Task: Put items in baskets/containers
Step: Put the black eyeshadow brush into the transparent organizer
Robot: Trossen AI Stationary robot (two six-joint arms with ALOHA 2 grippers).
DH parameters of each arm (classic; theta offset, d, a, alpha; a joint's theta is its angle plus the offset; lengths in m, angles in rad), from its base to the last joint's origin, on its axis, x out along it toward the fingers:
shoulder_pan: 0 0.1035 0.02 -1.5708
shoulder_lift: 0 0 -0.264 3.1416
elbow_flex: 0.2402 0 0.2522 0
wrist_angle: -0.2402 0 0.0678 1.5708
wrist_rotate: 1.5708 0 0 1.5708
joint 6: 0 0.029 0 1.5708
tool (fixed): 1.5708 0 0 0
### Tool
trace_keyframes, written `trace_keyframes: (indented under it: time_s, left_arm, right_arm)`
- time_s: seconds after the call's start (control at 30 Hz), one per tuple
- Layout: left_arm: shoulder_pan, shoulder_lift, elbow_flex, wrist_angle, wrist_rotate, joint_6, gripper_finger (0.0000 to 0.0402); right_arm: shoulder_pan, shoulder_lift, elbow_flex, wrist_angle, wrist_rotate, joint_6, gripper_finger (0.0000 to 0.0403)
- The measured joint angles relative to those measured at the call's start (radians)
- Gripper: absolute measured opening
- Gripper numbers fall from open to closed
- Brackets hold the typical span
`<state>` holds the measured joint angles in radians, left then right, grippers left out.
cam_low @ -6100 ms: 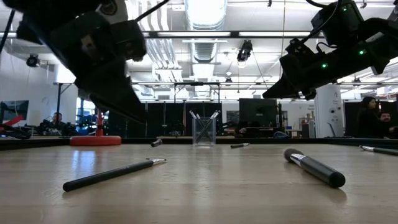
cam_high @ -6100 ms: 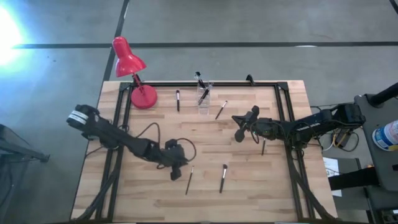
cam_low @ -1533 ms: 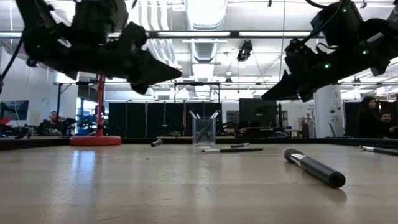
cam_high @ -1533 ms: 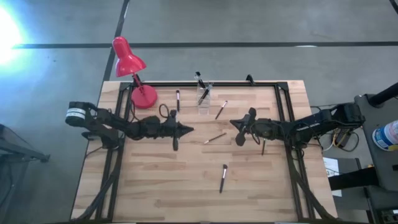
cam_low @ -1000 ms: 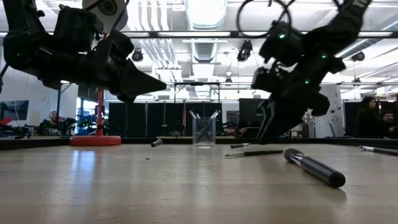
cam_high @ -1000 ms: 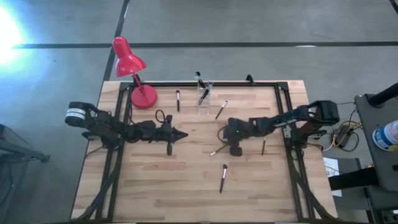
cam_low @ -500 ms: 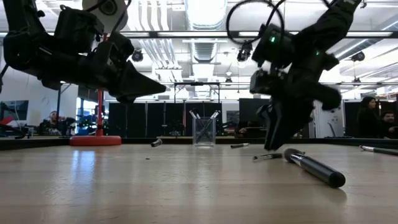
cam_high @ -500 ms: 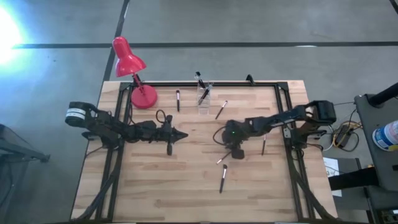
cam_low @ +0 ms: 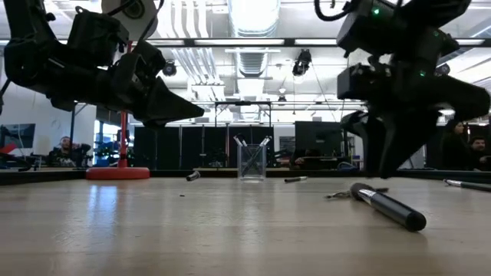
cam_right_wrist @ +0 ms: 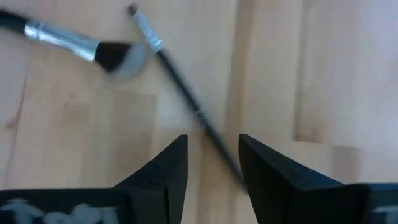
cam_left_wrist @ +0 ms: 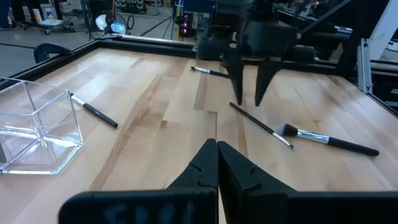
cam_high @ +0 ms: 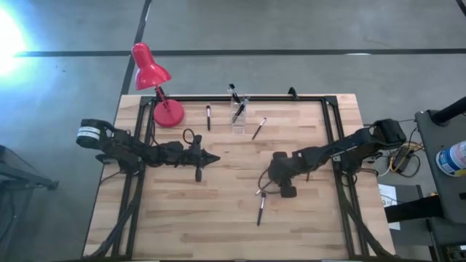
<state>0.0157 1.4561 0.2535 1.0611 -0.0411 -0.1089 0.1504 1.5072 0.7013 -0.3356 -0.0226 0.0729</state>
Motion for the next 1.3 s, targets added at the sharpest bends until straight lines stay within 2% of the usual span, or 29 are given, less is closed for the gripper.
trace_keyframes:
  time_s: [0.17, 0.47, 0.63, 0.83, 1.17, 1.3]
  left_arm:
    - [0.0, 0.0, 0.0, 0.0, 0.0, 0.0, 0.0]
    - [0.0, 0.0, 0.0, 0.0, 0.0, 0.0, 0.0]
    - [0.0, 0.0, 0.0, 0.0, -0.002, -0.024, 0.0]
    - [-0.004, 0.001, 0.0, 0.033, -0.063, -0.046, 0.0]
    - [-0.016, 0.001, 0.0, 0.067, -0.059, -0.082, 0.0001]
    - [-0.02, 0.001, 0.0, 0.067, -0.063, -0.117, 0.002]
  right_arm:
    - [0.028, 0.039, 0.0, 0.006, 0.071, 0.01, 0.0133]
    - [0.015, 0.07, 0.0, 0.036, 0.071, -0.001, 0.0101]
    - [0.013, 0.077, 0.0, 0.052, 0.071, 0.006, 0.0067]
    - [0.013, 0.104, 0.002, 0.091, 0.069, 0.002, 0.0016]
    - [-0.02, 0.092, -0.001, 0.236, 0.084, 0.041, 0.0013]
    - [-0.031, 0.101, -0.001, 0.336, 0.093, 0.071, 0.0013]
